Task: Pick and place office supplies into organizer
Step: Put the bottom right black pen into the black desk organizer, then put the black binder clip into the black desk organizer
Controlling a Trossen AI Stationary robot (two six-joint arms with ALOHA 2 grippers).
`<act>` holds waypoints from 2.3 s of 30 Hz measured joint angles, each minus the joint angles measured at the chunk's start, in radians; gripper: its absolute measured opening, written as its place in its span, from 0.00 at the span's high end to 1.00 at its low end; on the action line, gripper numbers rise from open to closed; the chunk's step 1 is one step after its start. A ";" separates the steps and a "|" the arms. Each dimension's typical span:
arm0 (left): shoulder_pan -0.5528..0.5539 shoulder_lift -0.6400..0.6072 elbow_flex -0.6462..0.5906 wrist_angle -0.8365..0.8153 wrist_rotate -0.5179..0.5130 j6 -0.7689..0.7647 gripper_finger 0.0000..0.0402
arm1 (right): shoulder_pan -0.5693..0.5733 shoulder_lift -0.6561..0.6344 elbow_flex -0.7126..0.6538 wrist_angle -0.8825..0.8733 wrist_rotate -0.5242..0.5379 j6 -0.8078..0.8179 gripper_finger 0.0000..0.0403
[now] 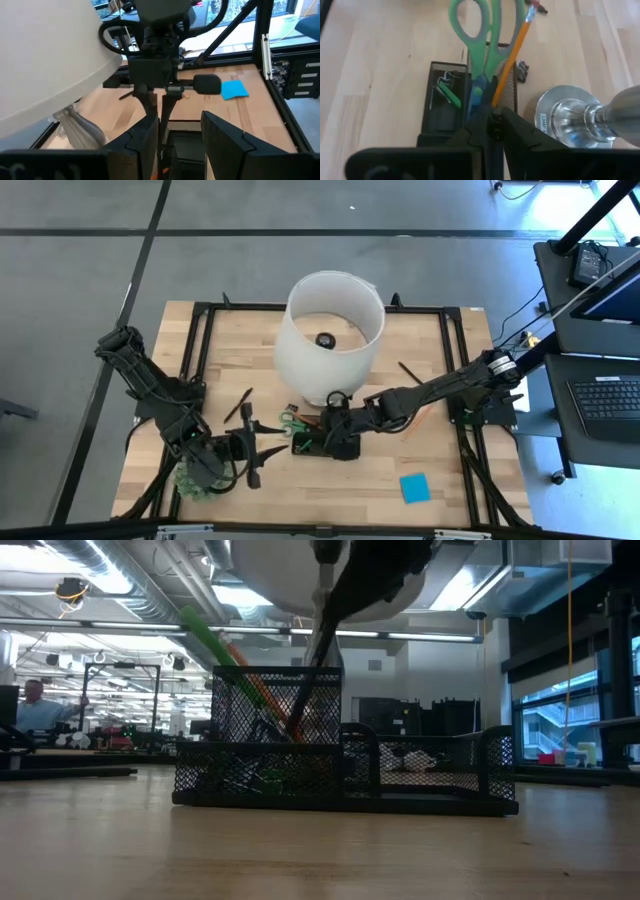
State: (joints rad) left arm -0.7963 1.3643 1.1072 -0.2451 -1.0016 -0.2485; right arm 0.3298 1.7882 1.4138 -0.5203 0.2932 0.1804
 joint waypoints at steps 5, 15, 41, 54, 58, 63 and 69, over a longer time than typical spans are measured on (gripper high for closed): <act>0.000 0.000 0.000 0.000 0.000 0.000 0.64 | 0.002 0.000 -0.052 0.045 -0.011 0.021 0.89; 0.000 0.000 0.000 0.001 0.000 -0.001 0.64 | 0.000 0.000 -0.118 0.113 -0.024 0.049 0.88; 0.000 0.001 0.000 0.001 0.000 -0.002 0.64 | 0.001 0.001 -0.050 0.044 -0.033 0.040 0.63; 0.000 0.001 0.001 0.001 0.000 0.000 0.64 | 0.000 0.001 0.102 -0.285 -0.103 0.111 0.62; 0.000 0.001 0.001 0.001 0.000 -0.001 0.64 | 0.001 0.001 0.112 -0.359 -0.165 0.164 0.62; 0.000 0.001 0.001 0.000 0.024 -0.034 0.64 | 0.023 0.001 0.112 -0.464 -0.234 0.234 0.62; 0.003 0.001 0.001 -0.015 0.044 -0.046 0.64 | 0.049 -0.066 0.076 -0.493 -0.238 0.248 0.62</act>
State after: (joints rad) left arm -0.7938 1.3651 1.1080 -0.2605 -0.9574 -0.2949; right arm 0.3786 1.7226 1.4899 -1.0137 0.0553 0.4285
